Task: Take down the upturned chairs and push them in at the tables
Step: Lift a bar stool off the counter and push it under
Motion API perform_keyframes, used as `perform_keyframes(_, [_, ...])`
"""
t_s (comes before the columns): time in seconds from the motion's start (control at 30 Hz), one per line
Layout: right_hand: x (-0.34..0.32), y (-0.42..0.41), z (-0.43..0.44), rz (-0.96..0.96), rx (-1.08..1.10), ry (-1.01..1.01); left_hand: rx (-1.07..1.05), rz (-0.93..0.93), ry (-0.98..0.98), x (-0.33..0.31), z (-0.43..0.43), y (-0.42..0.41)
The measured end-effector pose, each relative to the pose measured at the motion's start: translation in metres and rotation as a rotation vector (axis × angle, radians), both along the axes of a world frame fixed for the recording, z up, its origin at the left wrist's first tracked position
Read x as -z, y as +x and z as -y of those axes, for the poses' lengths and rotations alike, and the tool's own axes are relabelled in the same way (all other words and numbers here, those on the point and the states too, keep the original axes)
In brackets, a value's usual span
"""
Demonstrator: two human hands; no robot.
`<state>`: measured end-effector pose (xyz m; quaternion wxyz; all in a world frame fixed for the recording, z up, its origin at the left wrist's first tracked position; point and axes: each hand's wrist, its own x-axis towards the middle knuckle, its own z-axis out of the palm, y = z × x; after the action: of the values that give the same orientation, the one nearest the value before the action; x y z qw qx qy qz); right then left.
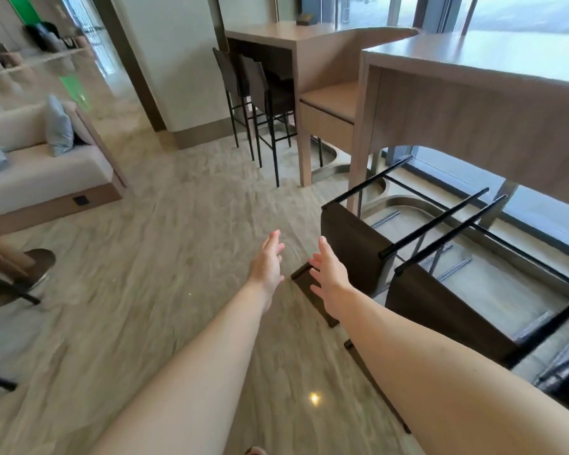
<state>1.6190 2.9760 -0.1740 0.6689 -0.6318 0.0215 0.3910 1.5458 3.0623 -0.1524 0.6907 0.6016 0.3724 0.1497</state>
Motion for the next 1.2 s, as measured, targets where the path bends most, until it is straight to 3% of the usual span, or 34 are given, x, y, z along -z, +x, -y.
perform_keyframes(0.23, [-0.004,0.019,-0.117,-0.024,0.078,-0.028,0.085,-0.031,-0.022,0.009,-0.117,0.025])
perform_keyframes(0.6, [0.048,0.088,-0.185,-0.139,0.244,-0.039,0.247,-0.097,-0.076,0.054,-0.198,0.116])
perform_keyframes(0.87, [0.132,0.179,-0.221,-0.285,0.422,-0.033,0.404,-0.247,-0.102,0.136,-0.239,0.226])
perform_keyframes(1.2, [0.290,0.249,-0.226,-0.454,0.562,-0.175,0.499,-0.464,-0.195,0.307,-0.257,0.301])
